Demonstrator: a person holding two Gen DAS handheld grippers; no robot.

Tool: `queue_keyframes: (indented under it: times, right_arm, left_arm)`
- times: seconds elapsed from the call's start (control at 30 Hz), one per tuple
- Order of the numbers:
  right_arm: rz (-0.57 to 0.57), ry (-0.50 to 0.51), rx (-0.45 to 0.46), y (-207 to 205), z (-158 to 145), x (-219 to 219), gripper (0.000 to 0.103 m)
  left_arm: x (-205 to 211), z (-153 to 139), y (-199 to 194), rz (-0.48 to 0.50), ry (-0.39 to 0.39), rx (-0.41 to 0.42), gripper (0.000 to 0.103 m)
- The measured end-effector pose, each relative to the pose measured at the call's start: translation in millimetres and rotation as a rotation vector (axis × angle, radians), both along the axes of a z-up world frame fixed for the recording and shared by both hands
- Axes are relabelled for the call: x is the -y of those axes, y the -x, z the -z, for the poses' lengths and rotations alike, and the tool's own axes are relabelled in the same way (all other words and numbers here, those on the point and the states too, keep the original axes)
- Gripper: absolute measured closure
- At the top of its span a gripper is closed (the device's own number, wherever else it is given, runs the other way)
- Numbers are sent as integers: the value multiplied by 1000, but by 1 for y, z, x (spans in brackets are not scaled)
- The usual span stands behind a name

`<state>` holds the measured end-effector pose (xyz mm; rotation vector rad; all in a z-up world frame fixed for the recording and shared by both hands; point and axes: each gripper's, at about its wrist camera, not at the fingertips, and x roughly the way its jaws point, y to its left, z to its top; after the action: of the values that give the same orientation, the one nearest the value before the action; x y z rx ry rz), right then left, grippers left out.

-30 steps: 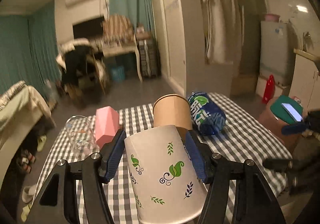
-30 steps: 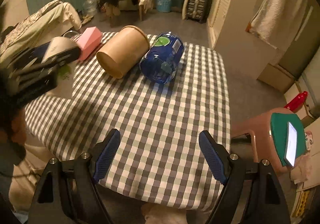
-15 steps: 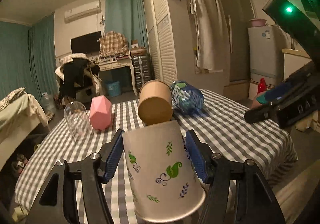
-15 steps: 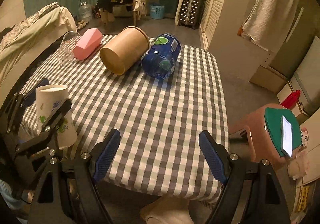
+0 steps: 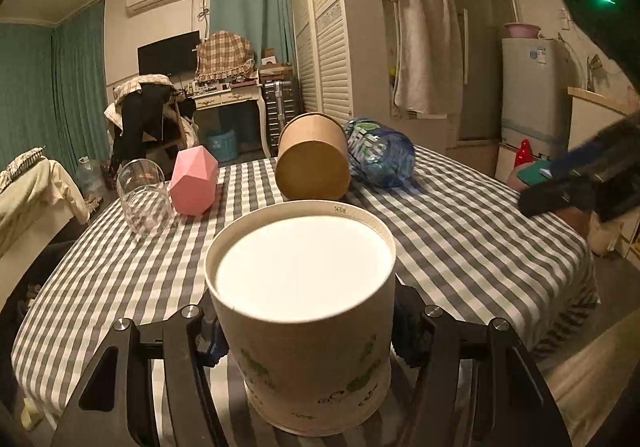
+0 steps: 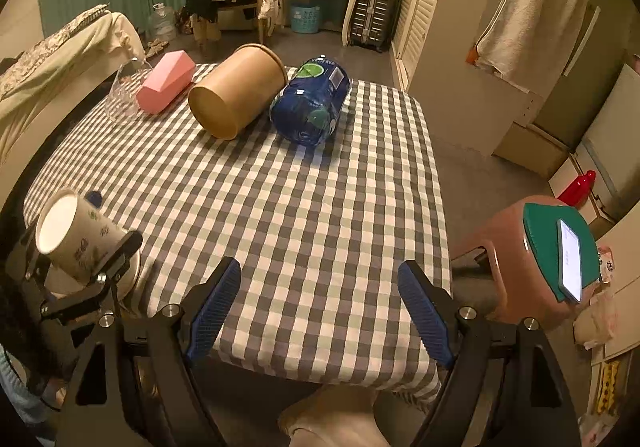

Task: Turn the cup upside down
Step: 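Rotate the white cup with the left gripper and lower it rim-down onto the table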

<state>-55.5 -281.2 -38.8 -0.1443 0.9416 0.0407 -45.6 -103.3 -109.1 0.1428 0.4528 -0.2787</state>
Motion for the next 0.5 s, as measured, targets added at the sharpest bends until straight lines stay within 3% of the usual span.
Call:
queue_keyframes:
  times: [0.27, 0.3, 0.33, 0.37, 0.5]
  right_arm:
    - [-3, -3, -13, -4, 6, -3, 22]
    - [-5, -8, -11, -4, 6, -4, 22]
    - [-8, -13, -7, -4, 5, -4, 22]
    - [-10, -16, -1, -3, 4, -4, 22]
    - [-10, -35, 24, 0, -1, -6, 22]
  left_arm:
    - [-3, -2, -37, -22, 52, -73, 37]
    - [-5, -4, -38, -18, 62, -85, 27]
    - [-5, -6, -36, -20, 64, -88, 9]
    - [-6, -9, -33, -33, 60, -77, 1]
    - [-6, -28, -20, -7, 44, -49, 0]
